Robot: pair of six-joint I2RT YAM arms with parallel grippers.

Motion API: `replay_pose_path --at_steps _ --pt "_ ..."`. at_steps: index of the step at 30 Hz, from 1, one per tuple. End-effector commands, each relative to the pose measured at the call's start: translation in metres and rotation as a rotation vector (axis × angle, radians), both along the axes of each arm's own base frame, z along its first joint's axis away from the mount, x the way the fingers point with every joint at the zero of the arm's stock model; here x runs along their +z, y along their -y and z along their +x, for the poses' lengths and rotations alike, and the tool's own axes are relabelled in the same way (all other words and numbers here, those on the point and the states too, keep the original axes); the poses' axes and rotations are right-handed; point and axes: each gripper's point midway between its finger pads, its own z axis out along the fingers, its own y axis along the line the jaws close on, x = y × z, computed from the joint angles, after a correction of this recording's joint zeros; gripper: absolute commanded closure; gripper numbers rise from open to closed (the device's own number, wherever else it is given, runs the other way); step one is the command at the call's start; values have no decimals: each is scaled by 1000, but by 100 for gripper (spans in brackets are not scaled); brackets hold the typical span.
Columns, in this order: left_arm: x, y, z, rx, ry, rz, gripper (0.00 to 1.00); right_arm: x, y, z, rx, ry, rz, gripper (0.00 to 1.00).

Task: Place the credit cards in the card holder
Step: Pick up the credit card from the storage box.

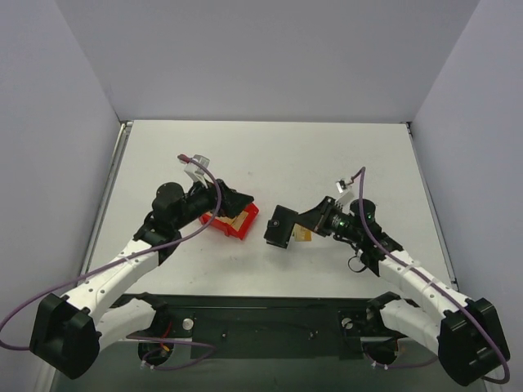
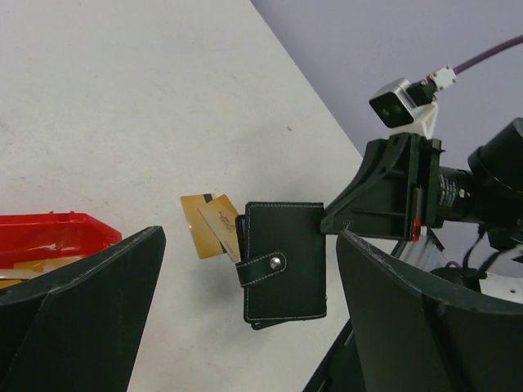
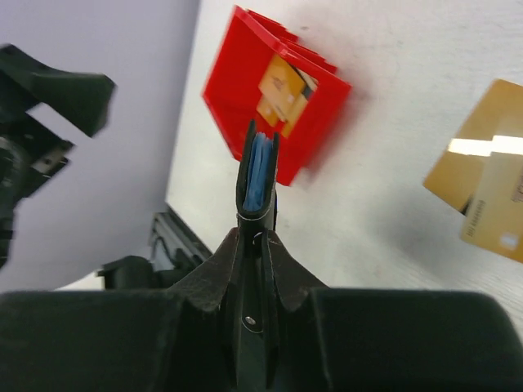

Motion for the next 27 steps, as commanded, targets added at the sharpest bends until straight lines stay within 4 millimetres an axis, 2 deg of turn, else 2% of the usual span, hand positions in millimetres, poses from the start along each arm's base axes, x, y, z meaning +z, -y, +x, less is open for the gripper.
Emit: replay_pose_path --at_steps 1,4,11,17,27 --pt "32 12 -13 -102 101 -100 3 70 -19 2 129 92 283 100" --pt "34 16 -16 -126 106 -119 3 96 -22 5 173 137 376 100" --pt "36 25 -24 -173 88 -183 3 141 -23 6 213 197 517 100" --pt "36 31 -29 -220 59 -230 3 158 -20 8 220 217 594 100" --pt "48 37 -50 -322 19 -314 3 166 -19 12 217 242 584 100"
